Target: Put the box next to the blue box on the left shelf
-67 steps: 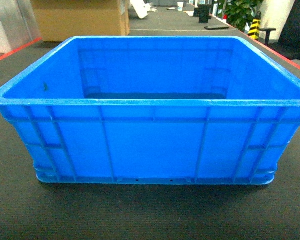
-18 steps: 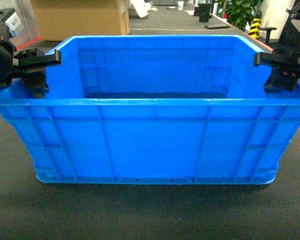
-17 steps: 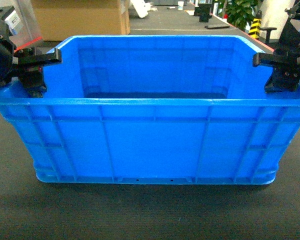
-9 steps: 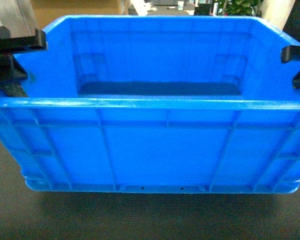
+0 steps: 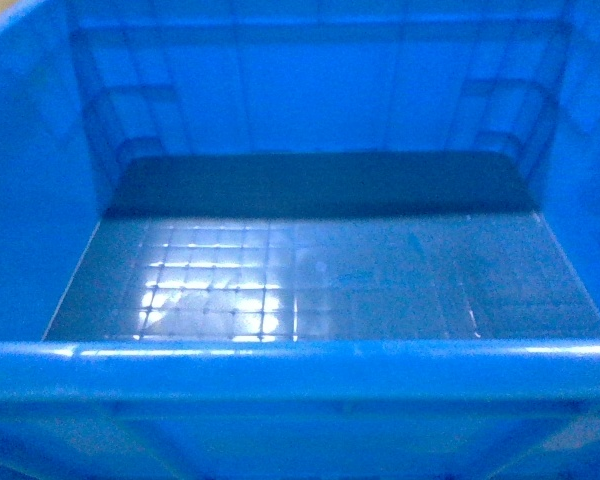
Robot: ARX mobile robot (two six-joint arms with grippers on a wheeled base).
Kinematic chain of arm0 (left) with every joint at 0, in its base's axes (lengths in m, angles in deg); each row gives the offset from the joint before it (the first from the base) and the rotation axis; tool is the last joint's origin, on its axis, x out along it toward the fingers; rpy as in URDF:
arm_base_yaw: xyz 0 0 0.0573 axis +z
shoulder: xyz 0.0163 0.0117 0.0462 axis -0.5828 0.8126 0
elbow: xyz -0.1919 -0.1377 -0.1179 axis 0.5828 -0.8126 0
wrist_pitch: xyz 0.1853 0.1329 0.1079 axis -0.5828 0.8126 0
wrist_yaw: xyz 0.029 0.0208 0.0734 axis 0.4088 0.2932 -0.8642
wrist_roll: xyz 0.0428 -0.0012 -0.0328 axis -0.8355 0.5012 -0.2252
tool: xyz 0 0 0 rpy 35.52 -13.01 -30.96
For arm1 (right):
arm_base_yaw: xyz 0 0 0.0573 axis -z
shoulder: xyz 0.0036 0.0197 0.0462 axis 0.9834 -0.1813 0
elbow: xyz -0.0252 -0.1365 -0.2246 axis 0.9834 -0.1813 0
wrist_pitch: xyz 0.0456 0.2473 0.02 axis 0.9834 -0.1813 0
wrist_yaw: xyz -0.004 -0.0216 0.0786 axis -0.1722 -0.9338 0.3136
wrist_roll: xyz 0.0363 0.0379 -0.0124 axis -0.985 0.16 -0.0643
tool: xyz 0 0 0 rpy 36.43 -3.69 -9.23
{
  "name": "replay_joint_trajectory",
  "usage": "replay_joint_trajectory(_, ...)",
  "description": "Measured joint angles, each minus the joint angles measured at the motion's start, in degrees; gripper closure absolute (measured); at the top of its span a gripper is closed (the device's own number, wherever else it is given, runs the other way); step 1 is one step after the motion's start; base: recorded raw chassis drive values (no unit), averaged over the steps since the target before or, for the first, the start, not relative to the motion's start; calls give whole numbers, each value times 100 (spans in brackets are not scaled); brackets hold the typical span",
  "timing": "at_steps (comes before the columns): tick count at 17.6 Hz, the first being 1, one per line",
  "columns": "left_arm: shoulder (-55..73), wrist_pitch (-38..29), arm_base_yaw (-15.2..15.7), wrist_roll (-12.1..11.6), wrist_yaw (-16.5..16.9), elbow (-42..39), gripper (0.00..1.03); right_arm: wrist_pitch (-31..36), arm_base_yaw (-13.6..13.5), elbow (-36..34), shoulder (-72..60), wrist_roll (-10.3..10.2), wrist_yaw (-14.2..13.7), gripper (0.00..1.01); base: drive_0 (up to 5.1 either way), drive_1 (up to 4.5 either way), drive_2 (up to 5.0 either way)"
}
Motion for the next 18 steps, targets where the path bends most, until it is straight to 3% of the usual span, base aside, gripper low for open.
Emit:
replay_joint_trajectory(2,-1069,245,-295,-109,-251,-240,94,-245,-39,-376,1054,-59,-68,80,0,0,0)
replay_joint_trajectory(4,-1550,382,-525,-114,-463,-505,94,-120,-177,-697,1497,55,-356,80,0,0,0)
replay_joint_trajectory(15,-1569,385,-525,-111,-463,-527,94,-94,-175,-713,1502,114,-358,80,0,0,0)
replay_joint_trajectory(18,-1563,382,-525,-111,-452,-527,94,-96,-175,-713,1502,116,-378,80,-216,-216,-216)
